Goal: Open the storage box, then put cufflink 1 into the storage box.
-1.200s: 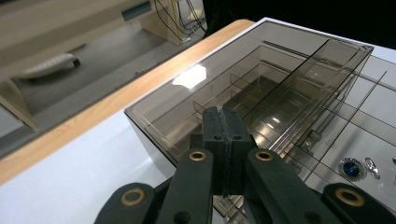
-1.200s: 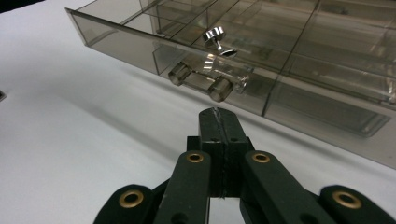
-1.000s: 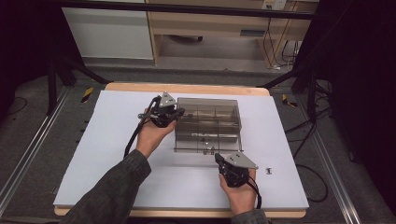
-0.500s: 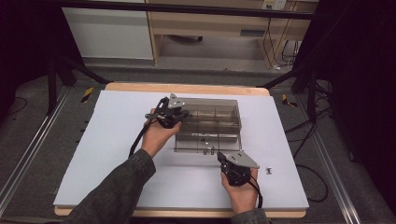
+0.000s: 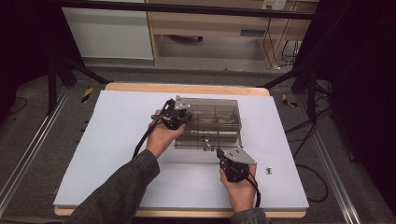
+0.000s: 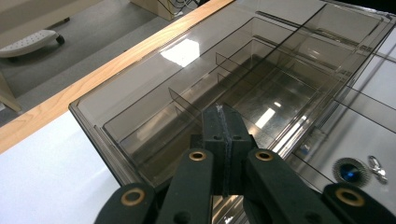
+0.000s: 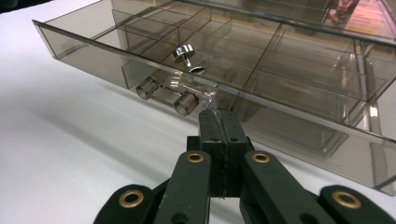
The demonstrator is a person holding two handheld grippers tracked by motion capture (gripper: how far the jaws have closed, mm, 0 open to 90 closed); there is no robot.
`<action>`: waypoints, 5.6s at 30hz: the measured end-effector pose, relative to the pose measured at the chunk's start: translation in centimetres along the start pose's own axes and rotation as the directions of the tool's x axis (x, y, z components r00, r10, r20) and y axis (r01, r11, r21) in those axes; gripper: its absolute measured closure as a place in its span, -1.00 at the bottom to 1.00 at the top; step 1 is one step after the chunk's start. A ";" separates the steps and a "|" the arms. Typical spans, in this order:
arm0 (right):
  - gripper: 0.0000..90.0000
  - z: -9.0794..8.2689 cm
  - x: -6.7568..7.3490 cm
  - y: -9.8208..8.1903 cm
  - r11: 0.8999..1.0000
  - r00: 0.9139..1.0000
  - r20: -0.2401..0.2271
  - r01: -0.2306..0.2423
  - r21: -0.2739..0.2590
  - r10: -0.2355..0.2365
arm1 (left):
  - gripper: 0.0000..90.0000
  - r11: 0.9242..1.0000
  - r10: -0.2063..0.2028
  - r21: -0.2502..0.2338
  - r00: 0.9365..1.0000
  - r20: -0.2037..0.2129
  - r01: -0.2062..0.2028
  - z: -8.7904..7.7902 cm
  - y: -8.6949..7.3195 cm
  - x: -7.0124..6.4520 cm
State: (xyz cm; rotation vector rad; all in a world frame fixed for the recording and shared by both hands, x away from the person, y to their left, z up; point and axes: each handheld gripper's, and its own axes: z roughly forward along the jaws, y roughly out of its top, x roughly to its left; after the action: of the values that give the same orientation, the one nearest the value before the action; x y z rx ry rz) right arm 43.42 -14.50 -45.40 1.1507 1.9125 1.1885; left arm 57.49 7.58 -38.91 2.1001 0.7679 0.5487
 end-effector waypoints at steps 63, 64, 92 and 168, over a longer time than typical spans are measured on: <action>1.00 3.8 -2.4 1.9 1.000 0.999 0.036 -0.025 -0.001 0.025 | 1.00 1.000 -0.005 0.001 1.000 -0.010 0.005 0.1 0.1 -0.3; 1.00 3.9 -2.5 1.9 1.000 0.999 0.034 -0.026 -0.003 0.026 | 1.00 1.000 -0.006 0.001 1.000 -0.008 0.006 0.1 0.1 -0.3; 1.00 5.7 -3.4 2.6 0.998 0.997 0.036 -0.062 -0.014 0.063 | 1.00 1.000 0.012 0.015 1.000 -0.001 -0.012 0.1 0.3 -0.6; 0.26 5.2 5.8 0.7 0.532 0.486 0.217 0.795 0.293 -0.846 | -0.80 0.984 -0.161 -0.129 0.929 -0.333 0.124 -15.1 -20.1 8.1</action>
State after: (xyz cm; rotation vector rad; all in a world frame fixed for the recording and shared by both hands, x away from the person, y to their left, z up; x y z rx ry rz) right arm 45.35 -7.18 -47.22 0.2987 1.9074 0.2645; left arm 47.46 31.04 -45.70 1.8548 1.0552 0.8689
